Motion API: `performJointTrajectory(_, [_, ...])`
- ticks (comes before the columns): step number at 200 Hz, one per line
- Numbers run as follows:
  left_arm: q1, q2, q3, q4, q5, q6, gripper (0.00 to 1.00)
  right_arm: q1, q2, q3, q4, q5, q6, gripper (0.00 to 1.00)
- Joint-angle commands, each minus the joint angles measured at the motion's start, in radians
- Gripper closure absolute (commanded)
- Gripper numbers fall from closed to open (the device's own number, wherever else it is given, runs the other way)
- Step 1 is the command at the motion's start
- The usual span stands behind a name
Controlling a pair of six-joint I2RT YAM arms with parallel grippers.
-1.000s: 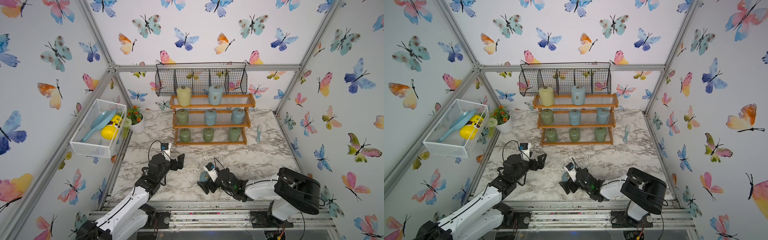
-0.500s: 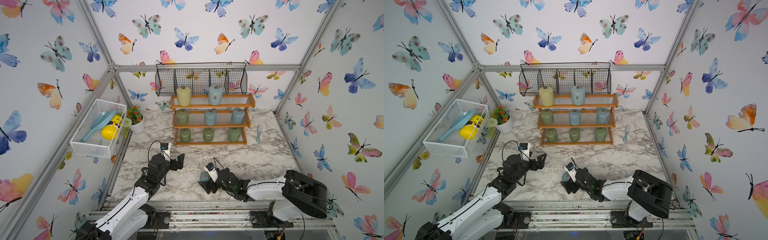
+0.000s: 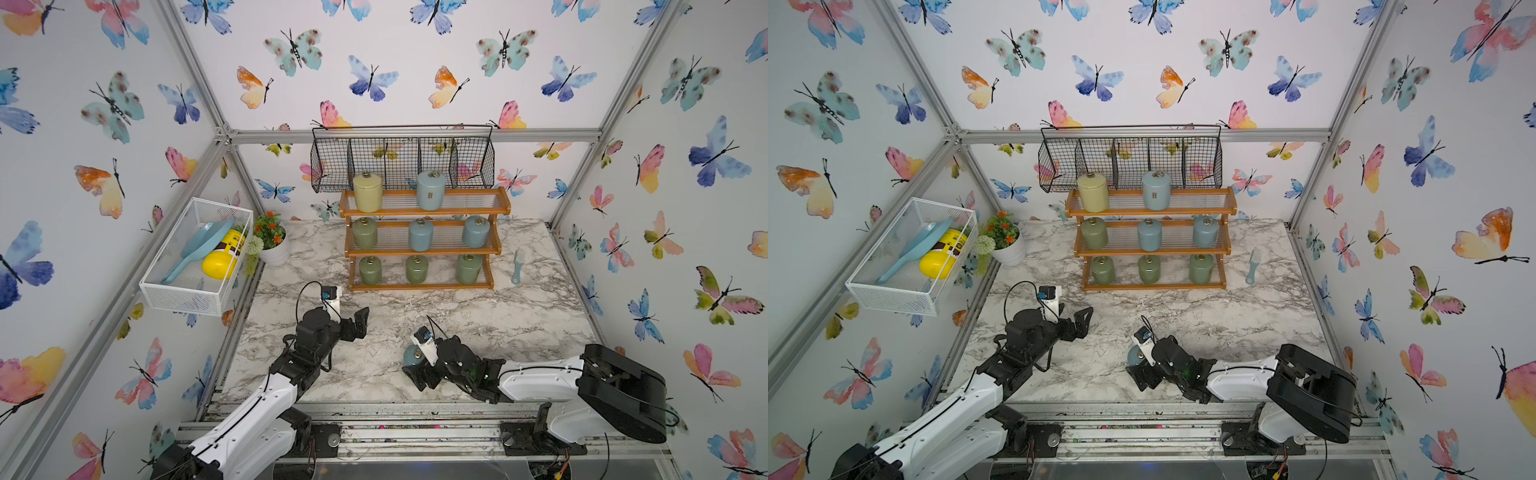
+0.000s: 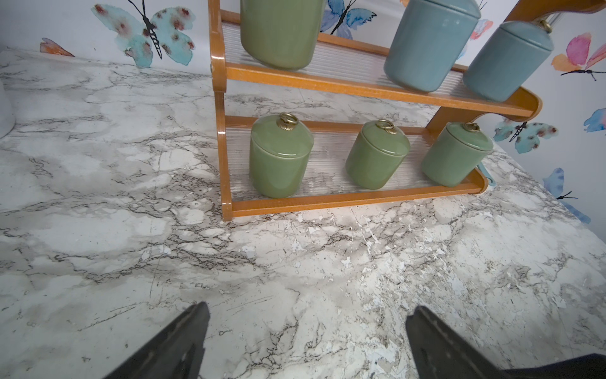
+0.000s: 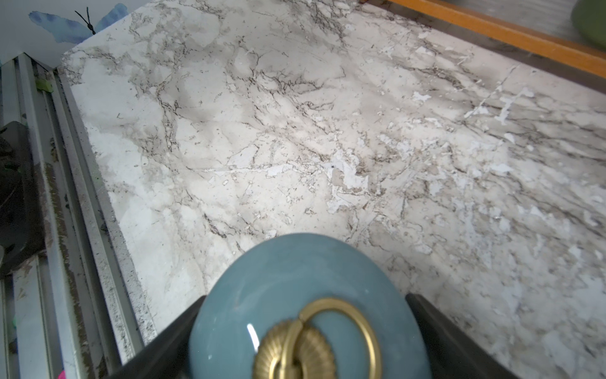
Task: Remove the tea canisters from the shelf
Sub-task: Place the tea canister at the center of the board.
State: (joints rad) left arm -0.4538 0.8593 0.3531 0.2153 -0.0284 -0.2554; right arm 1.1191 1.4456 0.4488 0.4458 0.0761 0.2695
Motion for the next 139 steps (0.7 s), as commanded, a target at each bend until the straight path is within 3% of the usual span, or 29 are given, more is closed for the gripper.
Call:
performJointTrajectory(1, [-0.003, -0.013, 0.023, -0.029, -0.014, 0.015, 0.02, 0.005, -0.013, 0.032, -0.038, 0.012, 0.005, 0.01])
performJointTrajectory(68, [-0.003, -0.022, 0.155, -0.1, 0.007, 0.091, 0.02, 0.005, -0.166, 0.152, -0.187, 0.028, -0.003, 0.0])
performJointTrajectory(115, [-0.004, 0.108, 0.411, -0.215, 0.104, 0.168, 0.02, -0.013, -0.239, 0.336, -0.392, 0.117, -0.05, 0.0])
performJointTrajectory(139, [-0.031, 0.198, 0.569, -0.246, 0.15, 0.22, 0.02, -0.125, -0.222, 0.439, -0.541, 0.086, -0.012, 0.0])
